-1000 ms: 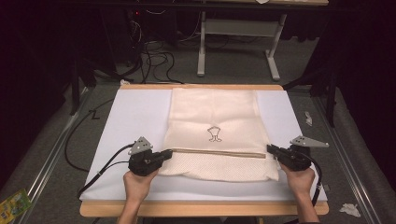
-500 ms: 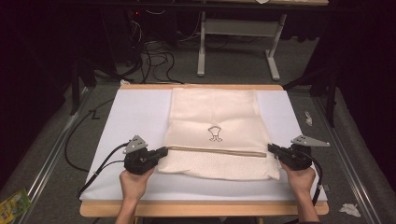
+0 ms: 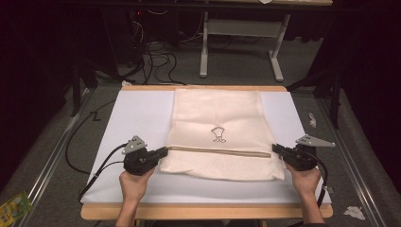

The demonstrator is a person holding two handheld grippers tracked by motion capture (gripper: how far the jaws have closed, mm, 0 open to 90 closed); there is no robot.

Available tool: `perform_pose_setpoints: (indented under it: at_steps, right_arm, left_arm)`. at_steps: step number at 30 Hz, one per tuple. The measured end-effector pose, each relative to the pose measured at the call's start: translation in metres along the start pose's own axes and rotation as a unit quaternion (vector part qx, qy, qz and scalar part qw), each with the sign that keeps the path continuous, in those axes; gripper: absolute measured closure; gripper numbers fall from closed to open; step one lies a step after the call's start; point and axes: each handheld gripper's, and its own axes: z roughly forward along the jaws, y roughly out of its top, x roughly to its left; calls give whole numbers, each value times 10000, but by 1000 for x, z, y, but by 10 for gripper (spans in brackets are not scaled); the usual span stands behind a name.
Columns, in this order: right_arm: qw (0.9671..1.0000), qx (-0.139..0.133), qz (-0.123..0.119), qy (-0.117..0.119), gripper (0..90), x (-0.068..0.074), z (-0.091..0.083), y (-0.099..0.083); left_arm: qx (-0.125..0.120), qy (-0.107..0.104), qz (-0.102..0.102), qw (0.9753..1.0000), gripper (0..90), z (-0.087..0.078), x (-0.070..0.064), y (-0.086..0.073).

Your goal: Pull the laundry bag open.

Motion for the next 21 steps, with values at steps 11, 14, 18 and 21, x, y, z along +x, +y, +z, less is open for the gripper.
perform_pose_setpoints:
  at_steps: [11,14,18,21]
  right_arm:
    - [10000,-10,16,-11,886,-3,-1,3]
    - [10000,2,19,-18,887,-4,-1,4]
    - [10000,-10,-12,-24,888,-4,-2,6]
    - [10000,5,27,-56,889,-5,-2,7]
  left_arm:
    - [-23,-12,-42,10000,871,0,3,3]
    - [-1,-16,-62,10000,871,2,4,3]
    - [23,16,-44,10000,872,1,5,4]
    - [22,47,-42,10000,872,-1,7,5]
